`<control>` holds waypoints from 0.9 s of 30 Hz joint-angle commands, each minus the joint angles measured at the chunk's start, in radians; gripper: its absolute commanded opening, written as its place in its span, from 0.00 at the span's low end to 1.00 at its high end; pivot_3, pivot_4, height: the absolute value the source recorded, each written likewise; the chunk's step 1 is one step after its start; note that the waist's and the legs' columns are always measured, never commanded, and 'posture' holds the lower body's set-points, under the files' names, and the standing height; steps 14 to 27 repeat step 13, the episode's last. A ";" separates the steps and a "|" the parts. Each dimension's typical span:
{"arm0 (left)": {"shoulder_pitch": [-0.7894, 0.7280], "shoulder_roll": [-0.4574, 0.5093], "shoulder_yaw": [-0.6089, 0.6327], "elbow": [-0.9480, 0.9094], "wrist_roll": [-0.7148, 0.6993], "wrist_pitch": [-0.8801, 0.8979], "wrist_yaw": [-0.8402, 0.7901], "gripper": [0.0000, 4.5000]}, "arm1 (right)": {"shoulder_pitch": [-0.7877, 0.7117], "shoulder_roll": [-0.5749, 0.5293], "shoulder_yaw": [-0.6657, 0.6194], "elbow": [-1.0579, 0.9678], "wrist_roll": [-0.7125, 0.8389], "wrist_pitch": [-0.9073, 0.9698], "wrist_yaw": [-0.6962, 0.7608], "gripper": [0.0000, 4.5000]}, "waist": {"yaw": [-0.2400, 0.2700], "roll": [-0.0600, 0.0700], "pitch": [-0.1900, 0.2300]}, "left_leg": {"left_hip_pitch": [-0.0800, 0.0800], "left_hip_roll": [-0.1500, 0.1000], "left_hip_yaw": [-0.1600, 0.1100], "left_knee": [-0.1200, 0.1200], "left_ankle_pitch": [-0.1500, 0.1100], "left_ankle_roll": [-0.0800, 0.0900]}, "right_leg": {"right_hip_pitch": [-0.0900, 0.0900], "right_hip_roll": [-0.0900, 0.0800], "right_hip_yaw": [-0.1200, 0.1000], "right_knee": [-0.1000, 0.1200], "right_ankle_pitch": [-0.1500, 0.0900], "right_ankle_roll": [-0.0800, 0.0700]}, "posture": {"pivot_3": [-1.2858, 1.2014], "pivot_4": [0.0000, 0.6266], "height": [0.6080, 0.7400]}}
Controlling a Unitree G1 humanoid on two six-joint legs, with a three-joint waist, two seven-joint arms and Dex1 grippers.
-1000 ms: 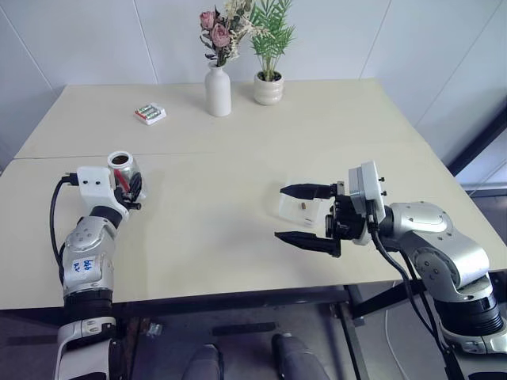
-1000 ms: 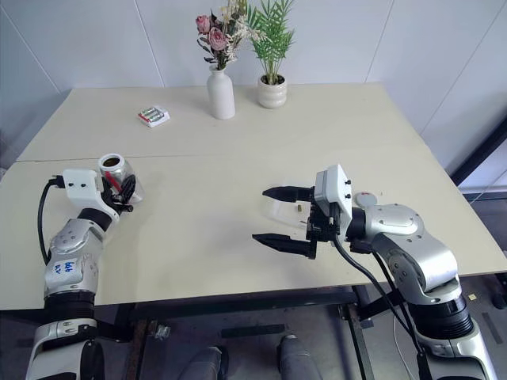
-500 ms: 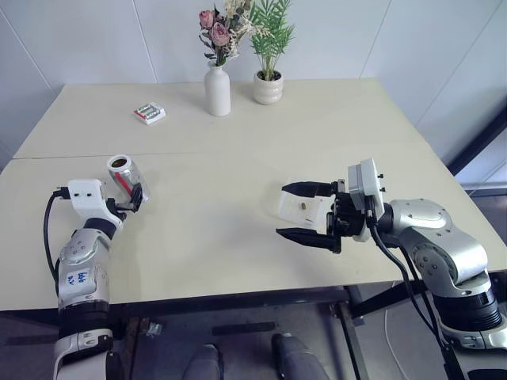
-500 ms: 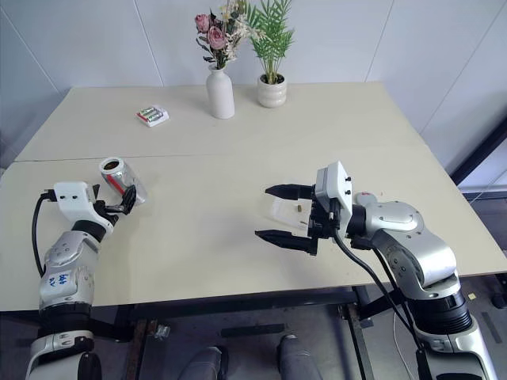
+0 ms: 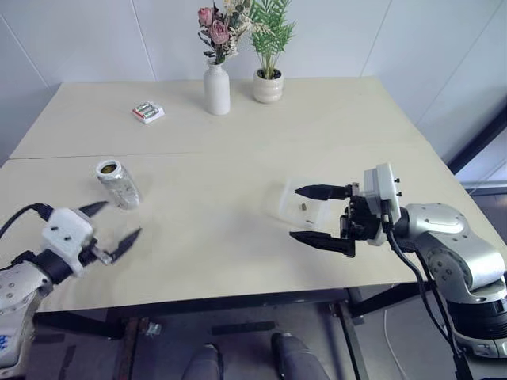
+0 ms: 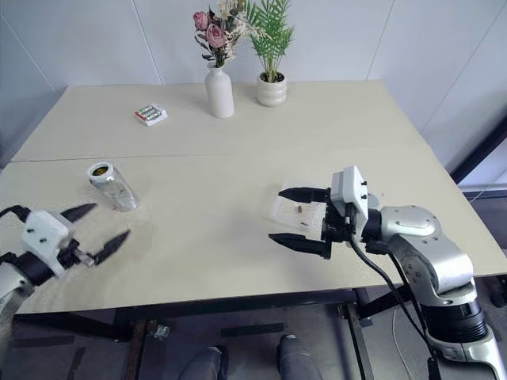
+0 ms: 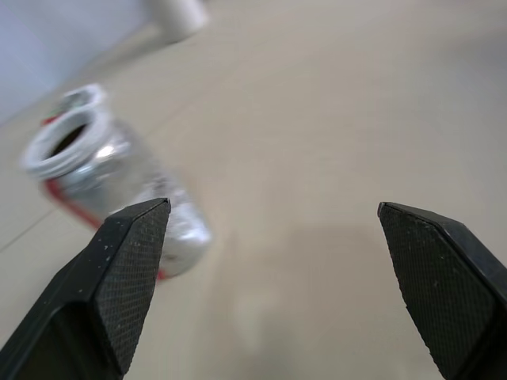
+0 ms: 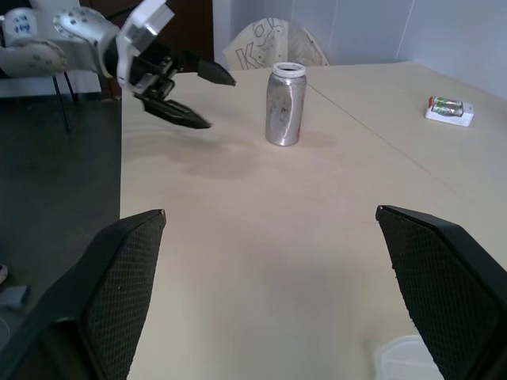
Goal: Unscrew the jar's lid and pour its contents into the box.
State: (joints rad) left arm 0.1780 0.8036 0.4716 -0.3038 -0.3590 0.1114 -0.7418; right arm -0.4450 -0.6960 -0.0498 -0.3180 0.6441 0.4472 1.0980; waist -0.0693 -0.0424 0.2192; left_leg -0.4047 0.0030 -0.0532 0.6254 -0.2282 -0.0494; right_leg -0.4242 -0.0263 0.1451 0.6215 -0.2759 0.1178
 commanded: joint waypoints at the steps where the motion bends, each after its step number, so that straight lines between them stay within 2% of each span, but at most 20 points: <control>1: -0.012 0.034 0.020 -0.061 -0.096 -0.019 -0.127 1.00 | -0.017 -0.014 -0.033 0.042 -0.010 -0.060 0.044 1.00 | -0.002 0.000 0.000 | 0.000 0.002 0.002 0.000 0.000 0.000 | 0.001 0.000 0.000 -0.002 0.000 0.000 | 0.52 0.24 1.00; 6: -0.072 0.048 -0.001 -0.080 -0.147 0.031 -0.161 1.00 | -0.020 -0.016 -0.021 0.070 -0.030 -0.098 0.083 1.00 | -0.015 0.000 0.000 | 0.000 0.007 0.010 0.001 0.000 0.001 | 0.003 0.001 0.001 -0.005 0.001 0.000 | 0.52 0.24 1.00; 13: -0.147 0.020 -0.029 -0.089 -0.156 0.106 -0.112 1.00 | 0.059 -0.023 -0.061 0.042 -0.067 -0.114 0.024 1.00 | -0.016 0.000 0.000 | 0.000 0.011 0.010 0.001 -0.001 -0.001 | 0.001 0.006 0.000 -0.002 0.002 0.004 | 0.52 0.24 1.00; 27: -0.147 0.020 -0.029 -0.089 -0.156 0.106 -0.112 1.00 | 0.059 -0.023 -0.061 0.042 -0.067 -0.114 0.024 1.00 | -0.016 0.000 0.000 | 0.000 0.011 0.010 0.001 -0.001 -0.001 | 0.001 0.006 0.000 -0.002 0.002 0.004 | 0.52 0.24 1.00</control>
